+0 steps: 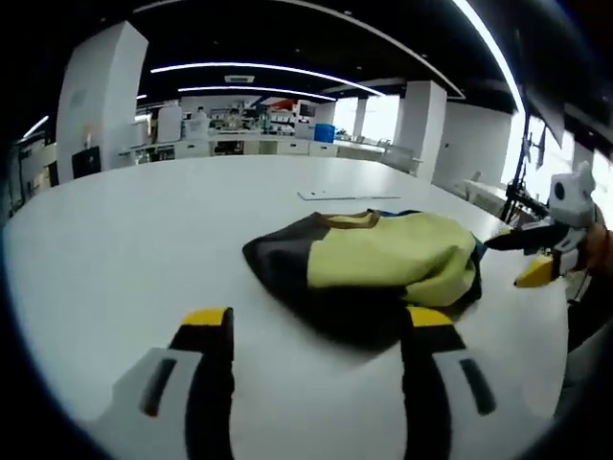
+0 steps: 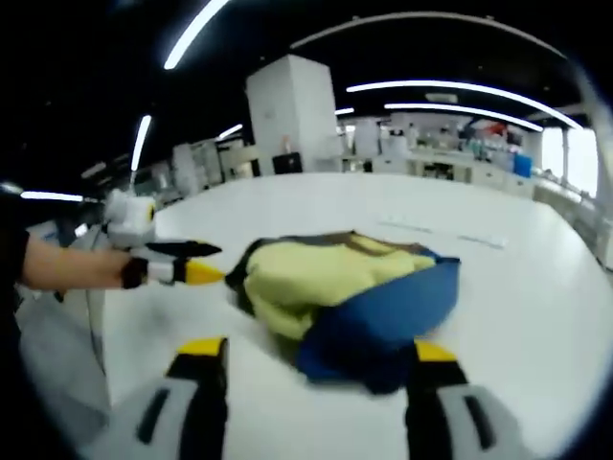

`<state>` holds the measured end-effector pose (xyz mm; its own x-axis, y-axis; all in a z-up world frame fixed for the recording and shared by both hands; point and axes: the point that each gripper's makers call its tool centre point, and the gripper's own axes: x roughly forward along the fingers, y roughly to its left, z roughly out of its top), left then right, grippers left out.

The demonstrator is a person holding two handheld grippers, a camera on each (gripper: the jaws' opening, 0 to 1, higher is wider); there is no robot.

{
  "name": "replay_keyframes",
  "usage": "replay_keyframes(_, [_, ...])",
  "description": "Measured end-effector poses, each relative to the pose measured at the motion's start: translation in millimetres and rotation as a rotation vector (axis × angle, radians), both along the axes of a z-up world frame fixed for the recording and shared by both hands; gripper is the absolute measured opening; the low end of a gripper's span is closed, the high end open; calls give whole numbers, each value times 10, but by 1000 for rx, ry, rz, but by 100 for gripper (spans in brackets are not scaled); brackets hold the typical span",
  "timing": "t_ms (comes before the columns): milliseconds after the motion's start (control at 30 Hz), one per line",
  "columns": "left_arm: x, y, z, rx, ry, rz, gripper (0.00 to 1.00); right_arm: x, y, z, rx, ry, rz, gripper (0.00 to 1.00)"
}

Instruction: Fold the garment on the visible template until the final outline fits inside the template.

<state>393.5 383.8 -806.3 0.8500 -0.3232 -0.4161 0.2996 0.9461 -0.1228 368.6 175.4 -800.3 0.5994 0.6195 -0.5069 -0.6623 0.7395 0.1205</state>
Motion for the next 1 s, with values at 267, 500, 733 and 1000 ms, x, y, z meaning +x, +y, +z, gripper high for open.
replay_keyframes(267, [-28,-153,-90,11,34,-35,55,-28,57,-213,-15,3,-22,41])
replay_keyframes(500, [-42,-159,-211,7,81,-9,39,25,44,-344,-32,-1,-100,22])
replay_keyframes(733, [-62,-205,-326,-16,129,-12,18,50,22,-398,-56,-18,-119,6])
replay_keyframes(1000, [-78,-200,-305,-9,143,-25,3,66,-45,-365,-46,-24,-134,0])
